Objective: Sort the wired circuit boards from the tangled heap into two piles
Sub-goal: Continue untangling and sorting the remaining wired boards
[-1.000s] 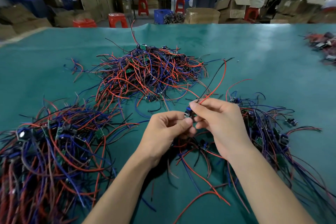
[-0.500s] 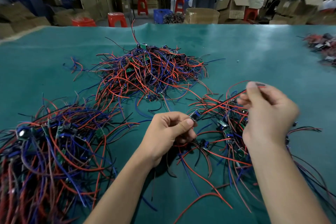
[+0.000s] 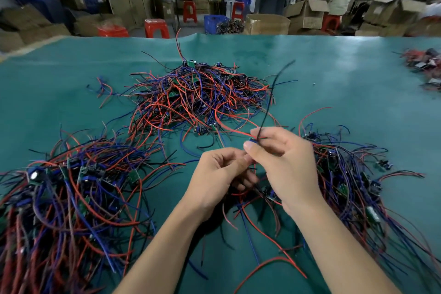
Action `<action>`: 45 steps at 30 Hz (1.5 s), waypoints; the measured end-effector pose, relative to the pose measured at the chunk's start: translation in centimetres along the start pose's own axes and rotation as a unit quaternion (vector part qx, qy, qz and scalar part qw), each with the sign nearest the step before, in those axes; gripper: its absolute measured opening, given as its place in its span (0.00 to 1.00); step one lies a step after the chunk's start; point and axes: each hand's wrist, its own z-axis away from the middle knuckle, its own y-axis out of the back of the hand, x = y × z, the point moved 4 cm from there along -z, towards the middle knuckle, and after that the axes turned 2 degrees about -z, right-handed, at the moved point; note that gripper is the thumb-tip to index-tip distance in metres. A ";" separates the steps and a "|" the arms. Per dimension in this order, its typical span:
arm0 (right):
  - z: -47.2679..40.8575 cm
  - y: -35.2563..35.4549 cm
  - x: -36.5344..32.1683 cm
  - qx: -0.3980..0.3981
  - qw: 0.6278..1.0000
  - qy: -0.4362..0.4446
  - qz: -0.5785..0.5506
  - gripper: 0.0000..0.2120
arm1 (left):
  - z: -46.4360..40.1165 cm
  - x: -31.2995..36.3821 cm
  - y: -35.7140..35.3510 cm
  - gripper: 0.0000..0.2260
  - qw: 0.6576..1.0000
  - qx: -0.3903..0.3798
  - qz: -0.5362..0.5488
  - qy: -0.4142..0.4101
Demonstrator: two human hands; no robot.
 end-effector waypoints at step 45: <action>-5.3 0.2 -2.3 0.064 0.979 -0.007 0.195 0.04 | -0.3 -0.3 1.1 0.08 0.977 0.201 -0.038 -0.058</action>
